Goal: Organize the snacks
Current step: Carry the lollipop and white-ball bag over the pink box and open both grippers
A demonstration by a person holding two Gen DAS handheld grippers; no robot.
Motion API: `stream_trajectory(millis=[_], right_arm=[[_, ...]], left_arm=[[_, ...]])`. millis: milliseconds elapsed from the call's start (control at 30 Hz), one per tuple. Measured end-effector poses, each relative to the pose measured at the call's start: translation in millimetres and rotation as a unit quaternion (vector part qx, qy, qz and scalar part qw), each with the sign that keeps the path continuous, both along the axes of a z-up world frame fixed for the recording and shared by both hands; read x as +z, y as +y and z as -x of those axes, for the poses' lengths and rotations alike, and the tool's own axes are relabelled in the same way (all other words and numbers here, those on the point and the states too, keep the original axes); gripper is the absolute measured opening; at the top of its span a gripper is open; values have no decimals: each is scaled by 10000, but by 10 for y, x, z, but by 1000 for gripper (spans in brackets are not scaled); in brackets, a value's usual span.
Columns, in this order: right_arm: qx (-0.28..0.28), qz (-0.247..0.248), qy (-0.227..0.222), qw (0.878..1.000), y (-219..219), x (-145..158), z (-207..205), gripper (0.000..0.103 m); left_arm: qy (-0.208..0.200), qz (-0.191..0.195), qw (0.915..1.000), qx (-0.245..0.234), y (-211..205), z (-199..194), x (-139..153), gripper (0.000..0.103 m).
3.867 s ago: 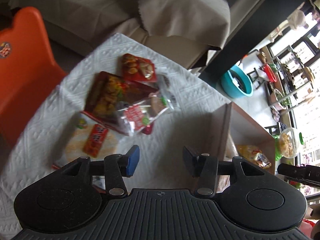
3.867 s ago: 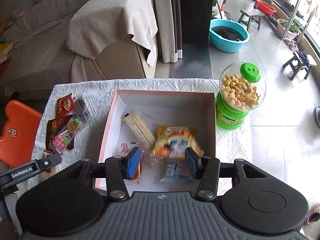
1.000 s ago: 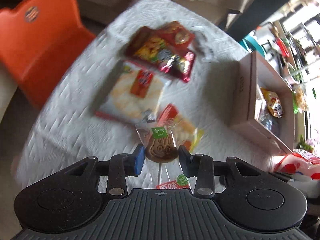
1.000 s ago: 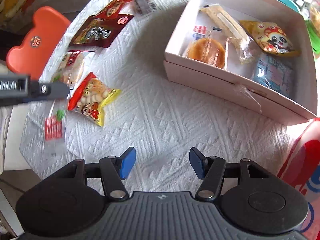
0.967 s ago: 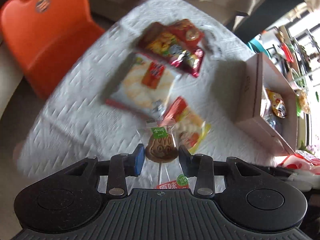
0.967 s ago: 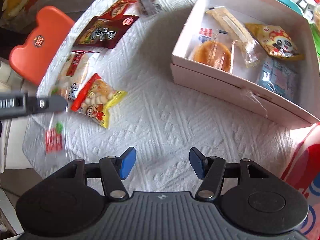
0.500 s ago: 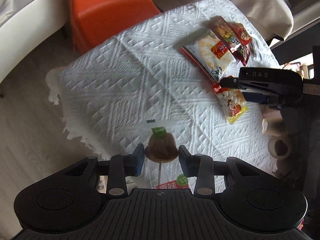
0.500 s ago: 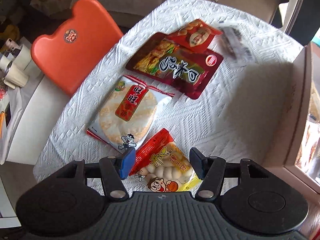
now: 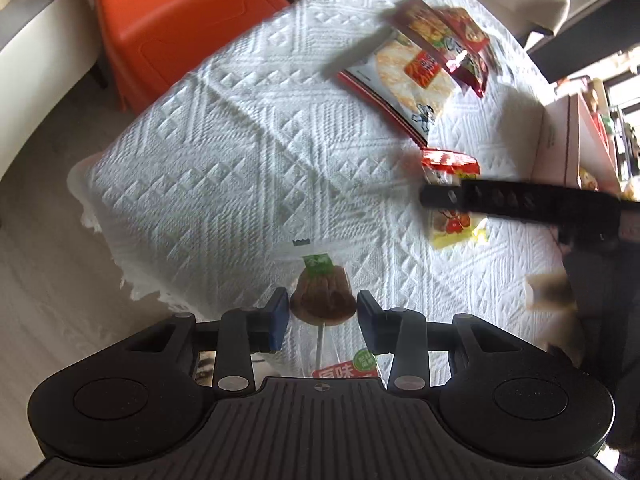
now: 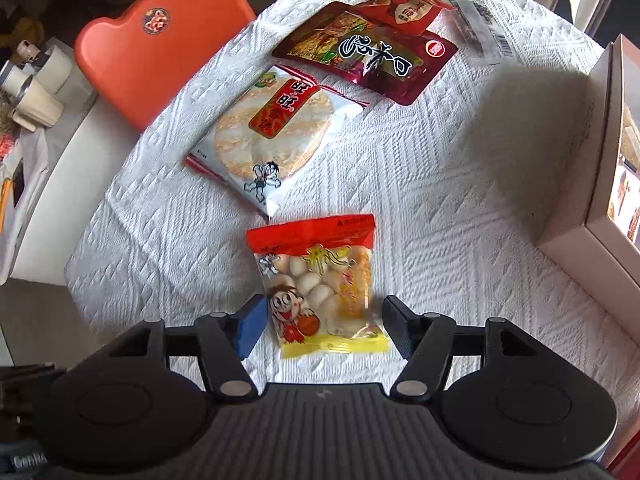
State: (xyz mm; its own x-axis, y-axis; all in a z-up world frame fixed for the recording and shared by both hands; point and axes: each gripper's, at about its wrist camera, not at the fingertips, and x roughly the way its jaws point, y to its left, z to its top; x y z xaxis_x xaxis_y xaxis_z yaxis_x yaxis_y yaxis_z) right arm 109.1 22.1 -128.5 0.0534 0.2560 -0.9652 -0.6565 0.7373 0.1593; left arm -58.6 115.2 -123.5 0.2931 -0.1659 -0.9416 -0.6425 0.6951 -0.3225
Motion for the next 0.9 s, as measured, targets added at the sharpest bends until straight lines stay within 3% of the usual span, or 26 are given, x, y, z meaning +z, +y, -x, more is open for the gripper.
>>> stream_trajectory(millis=[100, 167, 233, 500, 700, 900], right_arm=[[228, 169, -147, 9995, 175, -13, 43, 69], [468, 363, -298, 9978, 190, 0, 96, 53], [574, 487, -315, 9967, 96, 56, 120, 53], [-252, 707, -33, 9972, -944, 471, -95, 53], [-943, 899, 27, 9915, -1720, 763, -202, 53], [-1429, 562, -64, 9881, -2215, 1061, -262, 53]], left_arm=[[115, 10, 9996, -264, -32, -80, 18, 42], [166, 8, 9988, -461, -92, -147, 36, 42], [185, 16, 9976, -662, -183, -228, 66, 42], [43, 126, 9869, -1608, -845, -698, 214, 42], [-34, 311, 9739, -2246, -1421, -1094, 256, 42], [-627, 5, 9599, -2733, -1673, -1760, 700, 42]])
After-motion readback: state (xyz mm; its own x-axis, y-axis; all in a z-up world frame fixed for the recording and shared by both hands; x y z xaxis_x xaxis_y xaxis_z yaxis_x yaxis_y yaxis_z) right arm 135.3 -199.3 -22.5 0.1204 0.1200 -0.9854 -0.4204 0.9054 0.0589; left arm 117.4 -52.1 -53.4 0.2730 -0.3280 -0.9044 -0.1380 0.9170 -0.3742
